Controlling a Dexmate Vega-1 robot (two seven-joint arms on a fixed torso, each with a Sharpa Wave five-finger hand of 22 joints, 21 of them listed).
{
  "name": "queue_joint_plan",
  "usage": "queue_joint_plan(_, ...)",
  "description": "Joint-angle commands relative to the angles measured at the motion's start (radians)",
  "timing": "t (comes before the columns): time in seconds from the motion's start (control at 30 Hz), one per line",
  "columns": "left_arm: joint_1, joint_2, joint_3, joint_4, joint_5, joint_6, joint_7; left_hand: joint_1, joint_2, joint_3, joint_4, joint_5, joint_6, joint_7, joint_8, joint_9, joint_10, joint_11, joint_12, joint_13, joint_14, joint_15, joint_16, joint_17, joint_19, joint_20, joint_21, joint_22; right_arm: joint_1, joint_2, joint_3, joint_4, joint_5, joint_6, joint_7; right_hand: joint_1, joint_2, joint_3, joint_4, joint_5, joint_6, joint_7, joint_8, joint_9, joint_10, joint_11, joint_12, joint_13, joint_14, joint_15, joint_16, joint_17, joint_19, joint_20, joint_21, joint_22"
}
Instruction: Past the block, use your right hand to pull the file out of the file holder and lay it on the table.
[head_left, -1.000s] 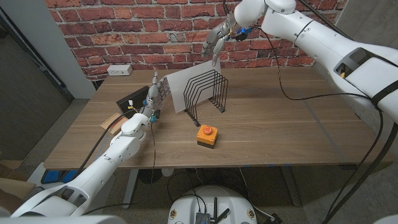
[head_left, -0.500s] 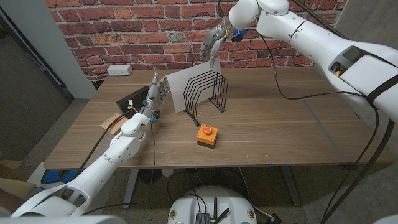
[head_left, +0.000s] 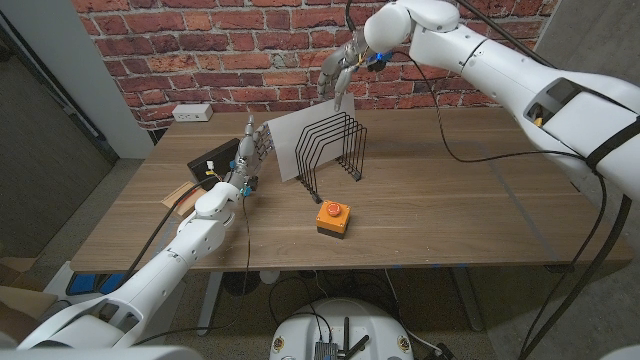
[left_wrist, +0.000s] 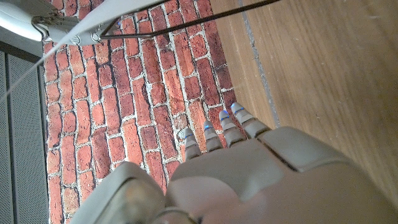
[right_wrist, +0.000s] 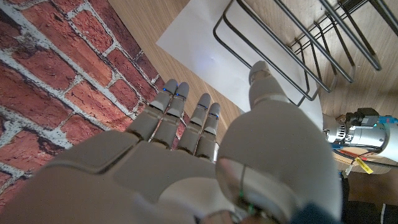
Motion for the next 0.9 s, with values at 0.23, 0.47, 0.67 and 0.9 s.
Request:
queue_joint_plan(0.23,0.0,0.0,0.0,0.0,0.0,0.0,-0.001,0.001,0.013,-0.005,0.003,0.002,0.0,-0.005,0.006,0.003,-0.001,-0.008,0.008,0.003,0.008,-0.001,0.007,0.003,0.008,-0.002,0.007,0.006,-0.015,0.017,-0.007,0.038,-0.021,0.054,-0.069,0.015,-0.001,-0.009,0.003,0.029,0.065,-0.02,0.021,0.004,0.06,-0.021,0.0,0.003,0.061,-0.174,0.019,0.008,0.053,-0.075,0.014,0.004)
queue_joint_plan(0.47,0.0,0.0,0.0,0.0,0.0,0.0,-0.002,0.002,0.013,-0.006,0.003,0.002,0.0,-0.005,0.006,0.003,-0.002,-0.007,0.008,0.003,0.009,-0.001,0.007,0.003,0.008,-0.002,0.007,0.006,-0.017,0.022,-0.011,0.049,-0.037,0.073,-0.103,0.032,0.01,-0.007,0.003,0.046,0.123,-0.04,0.034,0.005,0.137,-0.034,0.004,0.005,0.133,-0.182,0.035,0.024,0.124,-0.11,0.03,0.011)
queue_joint_plan(0.67,0.0,0.001,0.0,0.0,0.0,0.0,-0.002,0.002,0.013,-0.006,0.003,0.002,0.0,-0.005,0.006,0.003,-0.003,-0.006,0.007,0.003,0.009,0.0,0.007,0.003,0.008,-0.001,0.008,0.006,-0.011,0.029,-0.02,0.063,-0.049,0.086,-0.106,0.036,0.01,-0.007,0.003,0.051,0.153,-0.052,0.042,0.004,0.168,-0.038,0.004,0.006,0.163,-0.182,0.037,0.027,0.142,-0.116,0.033,0.013)
queue_joint_plan(0.9,0.0,0.001,0.0,0.0,0.0,0.001,-0.001,0.002,0.013,-0.006,0.003,0.002,0.0,-0.006,0.006,0.003,-0.004,-0.007,0.007,0.003,0.008,-0.001,0.007,0.003,0.009,-0.001,0.008,0.006,-0.015,0.031,-0.024,0.064,-0.061,0.087,-0.114,0.041,0.016,-0.008,0.005,0.052,0.195,-0.053,0.052,0.003,0.209,-0.04,0.001,0.005,0.207,-0.184,0.042,0.032,0.164,-0.125,0.035,0.014)
